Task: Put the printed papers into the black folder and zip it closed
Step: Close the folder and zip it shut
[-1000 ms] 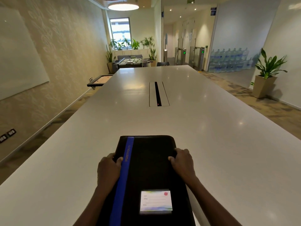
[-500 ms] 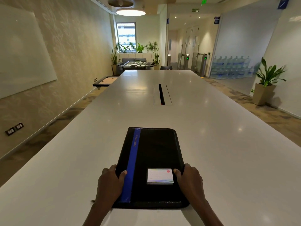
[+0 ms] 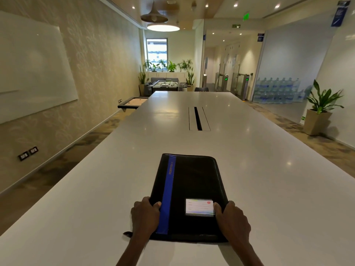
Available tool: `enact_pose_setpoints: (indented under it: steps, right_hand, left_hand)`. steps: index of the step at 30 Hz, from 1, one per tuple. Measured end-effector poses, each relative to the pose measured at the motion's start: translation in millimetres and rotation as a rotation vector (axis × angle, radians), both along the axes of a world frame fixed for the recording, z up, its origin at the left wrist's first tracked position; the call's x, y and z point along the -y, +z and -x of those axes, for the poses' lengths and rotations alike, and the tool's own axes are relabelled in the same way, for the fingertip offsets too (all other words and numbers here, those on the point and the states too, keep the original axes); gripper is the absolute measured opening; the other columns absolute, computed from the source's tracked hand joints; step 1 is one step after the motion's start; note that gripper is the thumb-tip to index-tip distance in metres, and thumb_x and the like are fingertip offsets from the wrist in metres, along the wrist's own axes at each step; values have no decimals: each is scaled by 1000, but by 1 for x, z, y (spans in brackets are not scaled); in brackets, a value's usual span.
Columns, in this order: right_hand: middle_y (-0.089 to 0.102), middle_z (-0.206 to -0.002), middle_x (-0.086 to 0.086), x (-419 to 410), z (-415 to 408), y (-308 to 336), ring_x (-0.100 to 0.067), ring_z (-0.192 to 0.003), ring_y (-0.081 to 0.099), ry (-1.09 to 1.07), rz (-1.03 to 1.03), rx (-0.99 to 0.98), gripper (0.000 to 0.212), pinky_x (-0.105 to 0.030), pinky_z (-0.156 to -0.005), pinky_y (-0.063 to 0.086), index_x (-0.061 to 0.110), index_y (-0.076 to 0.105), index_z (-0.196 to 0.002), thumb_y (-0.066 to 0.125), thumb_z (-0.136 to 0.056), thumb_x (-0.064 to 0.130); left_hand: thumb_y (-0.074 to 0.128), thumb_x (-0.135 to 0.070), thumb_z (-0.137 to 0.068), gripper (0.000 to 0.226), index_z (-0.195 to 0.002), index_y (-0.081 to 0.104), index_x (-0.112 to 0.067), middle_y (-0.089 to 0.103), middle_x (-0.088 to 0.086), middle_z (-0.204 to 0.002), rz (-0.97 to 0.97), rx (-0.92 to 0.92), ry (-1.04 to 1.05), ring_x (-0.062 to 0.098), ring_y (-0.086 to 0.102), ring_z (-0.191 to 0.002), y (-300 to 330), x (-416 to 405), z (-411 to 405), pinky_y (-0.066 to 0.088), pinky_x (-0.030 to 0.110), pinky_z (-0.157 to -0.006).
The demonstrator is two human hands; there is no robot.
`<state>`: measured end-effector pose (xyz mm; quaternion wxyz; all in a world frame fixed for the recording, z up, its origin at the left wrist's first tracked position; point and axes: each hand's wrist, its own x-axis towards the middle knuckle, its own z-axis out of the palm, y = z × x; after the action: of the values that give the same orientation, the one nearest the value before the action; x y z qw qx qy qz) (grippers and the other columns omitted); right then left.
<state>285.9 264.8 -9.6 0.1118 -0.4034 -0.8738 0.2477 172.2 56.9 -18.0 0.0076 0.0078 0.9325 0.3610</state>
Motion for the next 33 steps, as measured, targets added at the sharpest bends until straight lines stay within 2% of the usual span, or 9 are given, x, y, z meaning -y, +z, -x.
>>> enact_pose_setpoints:
  steps: [3, 6, 10, 13, 16, 21, 24, 27, 33]
  right_hand:
    - [60, -89, 1, 4, -2, -1, -19, -74, 52, -27, -14, -63, 36, -30, -63, 40, 18, 47, -91, 47, -95, 54]
    - [57, -83, 0, 13, -2, 0, -20, -72, 51, -41, -30, -142, 34, -30, -62, 41, 17, 48, -87, 53, -94, 49]
    - [68, -93, -7, 35, 10, 5, -19, -71, 52, -25, -41, -214, 32, -28, -63, 42, 15, 52, -90, 56, -94, 47]
    - [69, -96, -8, 58, 25, 12, -22, -78, 63, -4, -42, -273, 33, -28, -65, 46, 12, 57, -98, 56, -94, 44]
    - [70, -98, -8, 88, 43, 18, -26, -87, 68, 21, -25, -346, 31, -32, -69, 51, 11, 58, -100, 54, -95, 42]
    - [70, -104, -8, 140, 75, 27, -26, -93, 68, 43, 41, -397, 29, -32, -73, 52, 11, 58, -106, 54, -95, 38]
    - [69, -107, -7, 170, 90, 25, -24, -95, 69, 61, 90, -414, 28, -34, -78, 58, 12, 58, -109, 53, -97, 37]
    - [69, -109, -4, 195, 102, 18, -20, -97, 69, 63, 118, -409, 26, -30, -77, 57, 14, 57, -110, 52, -98, 36]
    - [68, -106, 2, 227, 112, -7, -12, -93, 69, 74, 136, -296, 25, -18, -69, 49, 17, 55, -110, 49, -99, 38]
  left_hand:
    - [60, -33, -91, 29, -110, 65, -11, 70, 10, -105, -85, -24, -2, 29, 63, -98, 4, 1, 1, 50, 38, -85]
    - [65, -25, -89, 22, -104, 68, -9, 72, 7, -99, -191, -32, 9, 26, 65, -92, 9, 7, 5, 45, 29, -72]
    - [68, -22, -87, 21, -101, 70, -6, 73, 10, -98, -252, -28, 10, 21, 62, -84, 14, 30, 22, 39, 25, -60]
    - [71, -19, -84, 19, -97, 72, -6, 74, 12, -95, -275, -59, 33, 32, 67, -93, 22, 58, 38, 47, 31, -72]
    - [74, -16, -82, 19, -96, 74, -4, 75, 16, -95, -281, -110, 51, 34, 68, -95, 32, 89, 57, 51, 37, -80]
    - [75, -17, -82, 20, -98, 74, -5, 74, 15, -96, -288, -116, 87, 31, 67, -94, 42, 146, 90, 44, 31, -75]
    - [75, -18, -82, 19, -98, 74, -6, 72, 12, -90, -271, -106, 98, 28, 66, -89, 39, 179, 105, 43, 30, -71]
    - [75, -18, -83, 18, -98, 75, -7, 72, 11, -89, -234, -94, 109, 26, 65, -86, 33, 204, 115, 42, 30, -67]
    - [70, -20, -86, 28, -111, 71, -6, 72, 16, -108, -98, -36, 122, 34, 64, -105, 13, 233, 118, 46, 39, -89]
